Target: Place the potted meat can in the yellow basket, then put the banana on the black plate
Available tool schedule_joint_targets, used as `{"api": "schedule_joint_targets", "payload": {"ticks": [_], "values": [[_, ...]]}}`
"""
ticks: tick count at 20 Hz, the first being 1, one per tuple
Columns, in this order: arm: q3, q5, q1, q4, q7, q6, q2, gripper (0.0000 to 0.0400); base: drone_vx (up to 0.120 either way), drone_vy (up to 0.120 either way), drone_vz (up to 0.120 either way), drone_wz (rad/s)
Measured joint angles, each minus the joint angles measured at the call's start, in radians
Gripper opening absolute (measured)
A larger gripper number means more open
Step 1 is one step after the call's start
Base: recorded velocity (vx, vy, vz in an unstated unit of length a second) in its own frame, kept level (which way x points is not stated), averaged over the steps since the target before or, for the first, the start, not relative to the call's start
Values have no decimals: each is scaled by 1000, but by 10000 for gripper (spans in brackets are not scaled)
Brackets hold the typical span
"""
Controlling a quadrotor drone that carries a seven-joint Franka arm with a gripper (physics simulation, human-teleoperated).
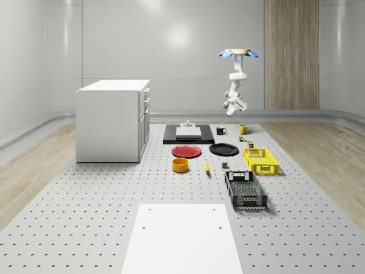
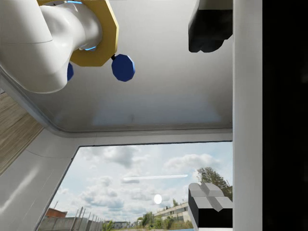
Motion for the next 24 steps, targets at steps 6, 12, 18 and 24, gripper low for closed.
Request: {"api": "schedule_joint_targets", "payload": {"ticks": [6, 12, 18, 24], "values": [[374, -651, -198, -354, 187, 1, -79, 400, 120, 0, -120, 0], [627, -1146, -513, -610, 442, -121, -159, 400, 120, 0, -120, 0], [743, -1316, -735, -673, 591, -222, -226, 400, 120, 0, -120, 0], [791, -1353, -834, -685, 656, -250, -275, 400, 120, 0, -120, 0]]}}
